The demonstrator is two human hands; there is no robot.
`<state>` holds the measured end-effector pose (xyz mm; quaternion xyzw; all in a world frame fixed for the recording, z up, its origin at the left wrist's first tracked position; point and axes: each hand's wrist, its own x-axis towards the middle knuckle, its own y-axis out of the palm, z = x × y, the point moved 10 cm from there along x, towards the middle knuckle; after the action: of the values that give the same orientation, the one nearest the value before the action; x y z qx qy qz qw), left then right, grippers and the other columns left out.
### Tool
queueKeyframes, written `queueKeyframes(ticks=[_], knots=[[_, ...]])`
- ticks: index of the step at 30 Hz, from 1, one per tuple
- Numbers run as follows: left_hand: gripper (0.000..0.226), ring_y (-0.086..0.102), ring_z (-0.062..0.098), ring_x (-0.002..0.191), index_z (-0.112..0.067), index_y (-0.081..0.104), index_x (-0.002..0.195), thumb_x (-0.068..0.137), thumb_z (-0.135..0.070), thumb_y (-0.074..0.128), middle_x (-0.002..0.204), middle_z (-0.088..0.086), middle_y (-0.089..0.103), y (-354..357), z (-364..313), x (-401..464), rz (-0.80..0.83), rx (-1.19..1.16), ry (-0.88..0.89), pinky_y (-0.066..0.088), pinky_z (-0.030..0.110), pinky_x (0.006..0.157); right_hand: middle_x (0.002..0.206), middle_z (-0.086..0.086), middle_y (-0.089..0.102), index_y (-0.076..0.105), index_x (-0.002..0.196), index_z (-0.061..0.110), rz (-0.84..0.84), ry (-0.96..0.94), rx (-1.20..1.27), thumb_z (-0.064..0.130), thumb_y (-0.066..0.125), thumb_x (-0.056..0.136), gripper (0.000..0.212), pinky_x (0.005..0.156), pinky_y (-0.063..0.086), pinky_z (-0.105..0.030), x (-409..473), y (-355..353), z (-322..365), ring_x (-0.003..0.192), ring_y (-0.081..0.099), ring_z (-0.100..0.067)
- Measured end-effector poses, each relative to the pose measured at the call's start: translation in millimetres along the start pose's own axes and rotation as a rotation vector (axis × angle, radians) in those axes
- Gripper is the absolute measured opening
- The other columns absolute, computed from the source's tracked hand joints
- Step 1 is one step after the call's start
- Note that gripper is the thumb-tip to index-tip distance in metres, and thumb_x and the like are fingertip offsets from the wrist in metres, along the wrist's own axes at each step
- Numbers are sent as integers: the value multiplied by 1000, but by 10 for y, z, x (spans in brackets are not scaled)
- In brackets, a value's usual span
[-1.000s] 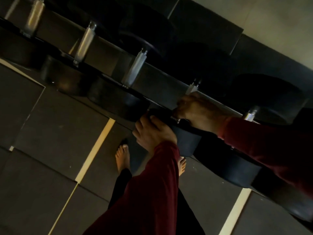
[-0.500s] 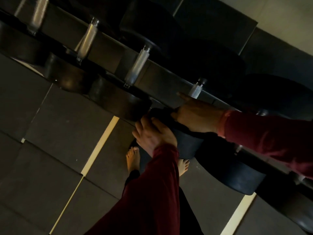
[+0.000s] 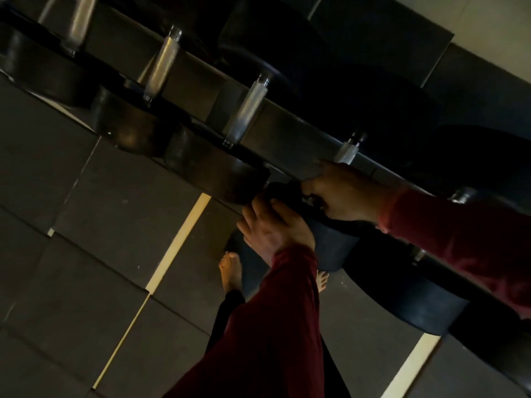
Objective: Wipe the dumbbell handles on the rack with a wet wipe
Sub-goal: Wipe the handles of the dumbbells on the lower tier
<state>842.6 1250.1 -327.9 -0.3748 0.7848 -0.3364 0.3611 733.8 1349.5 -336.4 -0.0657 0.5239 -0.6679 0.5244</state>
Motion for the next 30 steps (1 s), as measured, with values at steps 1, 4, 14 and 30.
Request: queueKeyframes(ticks=[1, 4, 14, 30], knots=[[33, 44, 19, 96, -20, 60, 120, 93, -31, 43, 116, 2, 58, -5, -10, -2, -9, 12, 15, 31, 31, 81, 90, 4, 69, 68, 92, 27, -63, 60, 94, 11, 65, 79, 21, 93, 51, -38, -100, -34, -60, 95, 64, -20], [37, 40, 15, 93, -18, 61, 119, 91, -32, 41, 115, 4, 58, 5, -5, -10, -10, -11, -10, 34, 32, 82, 90, 8, 75, 76, 88, 29, -256, 324, 478, 9, 73, 80, 22, 81, 58, -33, -443, 19, -297, 88, 70, -10], [47, 49, 28, 104, -15, 61, 117, 85, -37, 34, 119, 10, 60, -6, -55, -9, -3, -4, 13, 28, 30, 85, 82, 8, 65, 66, 66, 25, -419, 898, 681, 13, 71, 80, 19, 52, 35, -5, -690, 400, -720, 66, 54, 1], [42, 50, 32, 100, -11, 61, 115, 88, -30, 37, 113, 13, 60, 10, -94, -5, -2, 10, 39, 36, 38, 84, 70, 19, 64, 79, 81, 21, -600, 825, 742, 19, 82, 75, 8, 62, 41, 2, -838, 246, -570, 59, 55, 16]])
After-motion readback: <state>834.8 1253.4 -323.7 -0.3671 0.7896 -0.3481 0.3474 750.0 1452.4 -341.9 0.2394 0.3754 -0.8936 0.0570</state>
